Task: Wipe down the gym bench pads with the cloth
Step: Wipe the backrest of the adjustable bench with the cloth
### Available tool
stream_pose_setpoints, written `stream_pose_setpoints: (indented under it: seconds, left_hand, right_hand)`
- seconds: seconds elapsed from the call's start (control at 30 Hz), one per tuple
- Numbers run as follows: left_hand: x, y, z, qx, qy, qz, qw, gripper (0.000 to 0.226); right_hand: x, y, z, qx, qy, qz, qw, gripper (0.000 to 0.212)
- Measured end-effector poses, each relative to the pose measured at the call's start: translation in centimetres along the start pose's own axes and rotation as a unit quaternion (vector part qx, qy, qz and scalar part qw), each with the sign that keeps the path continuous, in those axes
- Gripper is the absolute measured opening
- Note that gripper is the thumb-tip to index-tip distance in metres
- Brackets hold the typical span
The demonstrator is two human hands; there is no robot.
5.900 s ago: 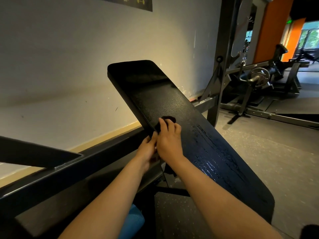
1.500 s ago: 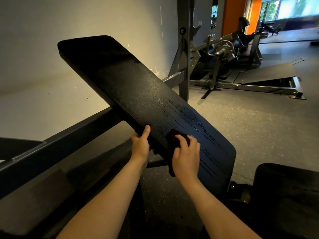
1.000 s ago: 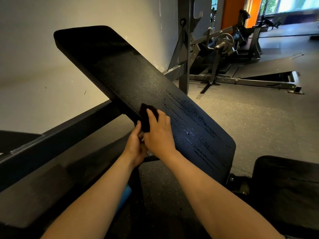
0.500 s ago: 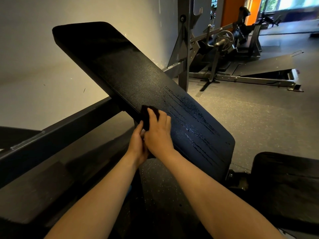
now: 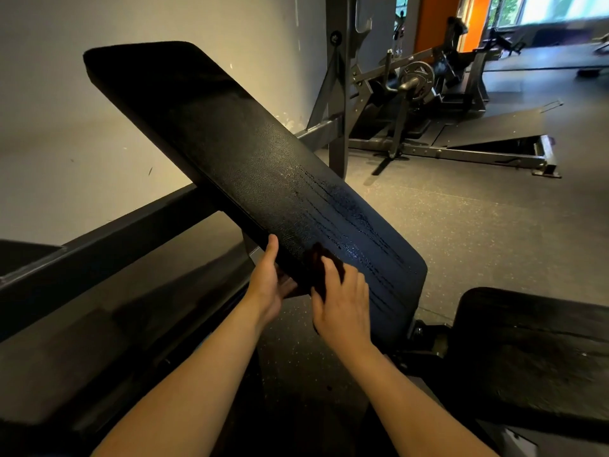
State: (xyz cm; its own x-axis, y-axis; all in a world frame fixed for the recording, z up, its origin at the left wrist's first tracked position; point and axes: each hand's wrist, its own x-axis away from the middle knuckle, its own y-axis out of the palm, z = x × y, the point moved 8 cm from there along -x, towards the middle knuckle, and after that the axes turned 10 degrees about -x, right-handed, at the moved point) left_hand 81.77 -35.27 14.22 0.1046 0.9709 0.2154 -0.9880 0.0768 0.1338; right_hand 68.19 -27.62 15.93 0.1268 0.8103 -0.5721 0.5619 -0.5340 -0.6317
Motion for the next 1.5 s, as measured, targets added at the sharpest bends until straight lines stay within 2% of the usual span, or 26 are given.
stream_pose_setpoints:
  seconds: [0.17,0.3,0.37,0.5,0.6,0.8,0.9,1.03,1.13,1.3,1.4,1.5]
  left_hand:
    - [0.7,0.3,0.2,-0.003,-0.012,-0.001,1.000,0.058]
    - [1.1,-0.2,0.1,0.008,-0.024,0.000,1.000,0.040]
    - [1.2,-0.5,-0.2,0.014,-0.037,0.012,0.999,0.035]
    - [1.2,0.0,-0.2,0.008,-0.035,-0.003,0.999,0.047]
    - [1.1,0.0,0.0,-0.003,-0.018,0.023,1.000,0.050]
    - [1.2,-0.2,-0.3,-0.009,-0.022,0.050,0.998,0.065]
    - [1.4,-0.1,-0.1,-0.008,-0.022,0.046,0.999,0.068]
    - [1.8,0.2,0.2,-0.001,-0.022,0.023,0.999,0.049]
    - [2.0,0.3,-0.3,0.022,-0.033,0.013,0.999,0.049]
    - [1.8,1.7,-0.8,0.018,-0.048,0.003,0.999,0.054]
    - [1.4,2.2,-0.7,-0.021,-0.056,0.041,0.997,0.056]
    - [1.3,2.2,-1.1,-0.032,-0.053,0.074,0.995,0.076]
  right_hand:
    - [-2.3,0.3,-2.2,-0.045,0.028,0.006,0.999,0.060]
    - [-6.6,1.6,-7.0,-0.113,0.000,-0.018,0.993,0.056]
    - [-7.5,2.6,-8.2,-0.096,-0.021,-0.048,0.994,0.065]
    - [-6.2,2.0,-5.9,-0.064,-0.042,-0.053,0.996,0.061]
    - [-3.4,0.8,-2.9,-0.036,-0.045,-0.046,0.997,0.057]
    - [0.7,-0.3,1.4,-0.027,0.032,-0.009,0.999,0.049]
    - [0.3,-0.8,0.7,-0.075,0.061,0.006,0.995,0.049]
    - [-3.4,0.9,-4.0,-0.123,0.001,-0.015,0.992,0.058]
    - [-5.0,2.4,-6.2,-0.094,-0.015,-0.034,0.995,0.060]
    - [-2.8,1.3,-2.8,-0.036,-0.025,-0.052,0.998,0.068]
    - [-0.4,0.4,-0.6,-0.019,-0.019,-0.049,0.998,0.065]
    - [1.4,-0.3,1.2,-0.008,0.005,-0.051,0.999,0.062]
